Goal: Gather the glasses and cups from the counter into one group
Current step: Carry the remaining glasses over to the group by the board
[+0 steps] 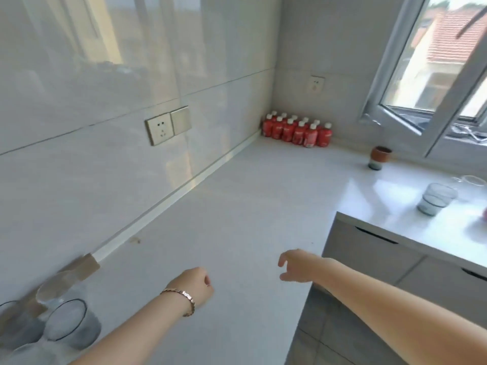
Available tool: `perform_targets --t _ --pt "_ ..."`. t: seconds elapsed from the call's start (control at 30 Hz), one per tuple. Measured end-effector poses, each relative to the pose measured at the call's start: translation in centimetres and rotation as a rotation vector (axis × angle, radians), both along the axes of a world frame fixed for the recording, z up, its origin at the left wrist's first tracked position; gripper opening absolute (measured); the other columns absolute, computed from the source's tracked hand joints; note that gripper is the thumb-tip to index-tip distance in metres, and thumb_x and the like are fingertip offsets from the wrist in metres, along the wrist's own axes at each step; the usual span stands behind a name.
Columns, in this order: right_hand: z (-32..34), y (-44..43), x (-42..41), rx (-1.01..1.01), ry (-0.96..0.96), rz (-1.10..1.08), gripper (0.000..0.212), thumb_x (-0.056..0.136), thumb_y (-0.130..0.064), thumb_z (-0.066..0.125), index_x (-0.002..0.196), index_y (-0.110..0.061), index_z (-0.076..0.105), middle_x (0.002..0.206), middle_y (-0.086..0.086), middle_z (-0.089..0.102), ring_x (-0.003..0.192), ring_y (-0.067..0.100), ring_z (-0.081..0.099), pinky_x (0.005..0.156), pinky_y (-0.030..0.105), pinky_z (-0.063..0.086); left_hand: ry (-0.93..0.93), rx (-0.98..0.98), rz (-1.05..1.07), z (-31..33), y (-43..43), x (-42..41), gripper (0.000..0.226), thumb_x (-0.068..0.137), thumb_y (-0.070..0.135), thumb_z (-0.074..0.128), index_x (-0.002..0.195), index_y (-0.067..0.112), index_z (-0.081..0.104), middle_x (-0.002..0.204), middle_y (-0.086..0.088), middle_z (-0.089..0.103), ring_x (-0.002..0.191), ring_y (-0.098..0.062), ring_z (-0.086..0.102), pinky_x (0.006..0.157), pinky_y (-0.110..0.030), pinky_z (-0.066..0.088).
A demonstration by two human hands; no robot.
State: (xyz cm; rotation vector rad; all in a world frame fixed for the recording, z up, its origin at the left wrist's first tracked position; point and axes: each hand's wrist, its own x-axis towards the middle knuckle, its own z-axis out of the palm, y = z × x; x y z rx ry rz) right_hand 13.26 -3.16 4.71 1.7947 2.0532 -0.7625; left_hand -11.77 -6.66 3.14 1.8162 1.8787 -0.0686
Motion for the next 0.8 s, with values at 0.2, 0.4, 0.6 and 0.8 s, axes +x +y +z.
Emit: perform_targets --t 0.2,0.4,0.6,0.8 --pt "1.3 -1.6 19.1 0.034 -0.046 -0.257 0.041 0.090 -0.030 0.050 0.128 -0.015 0.052 0.133 0.005 0.055 0.120 0.026 0.052 0.098 0.035 0.045 -0.057 0.035 -0.253 1.4 6.5 18.2 0.007 0.086 0.020 0.048 0.080 0.024 0.051 0.089 0.001 0.059 0.093 -0.021 0.061 0.085 -0.027 0.049" --pt "1.4 -1.2 36.9 0.004 -0.103 -0.386 0.034 0.091 -0.023 0.045 0.116 -0.004 0.059 0.108 0.009 0.063 0.104 0.028 0.059 0.087 0.035 0.048 -0.087 0.050 -0.365 1.2 11.2 36.2 0.019 0.085 0.025 0.050 0.098 0.020 0.063 0.107 -0.003 0.067 0.093 -0.021 0.061 0.082 -0.026 0.047" --pt "0.4 -1.2 50.8 0.045 -0.099 -0.597 0.036 0.091 -0.025 0.049 0.123 -0.009 0.056 0.129 0.009 0.057 0.119 0.027 0.053 0.098 0.032 0.045 -0.080 -0.001 -0.420 0.4 15.1 49.1 0.015 0.085 0.026 0.050 0.094 0.022 0.061 0.105 0.000 0.066 0.089 -0.017 0.057 0.083 -0.026 0.048" --pt "-1.8 0.2 62.8 0.258 -0.099 -0.923 0.044 0.090 -0.032 0.050 0.131 -0.017 0.045 0.134 0.006 0.049 0.120 0.027 0.050 0.089 0.033 0.042 -0.013 -0.050 -0.484 -1.1 20.3 58.2 0.021 0.087 0.024 0.052 0.102 0.017 0.064 0.107 -0.002 0.068 0.094 -0.019 0.060 0.081 -0.024 0.045"
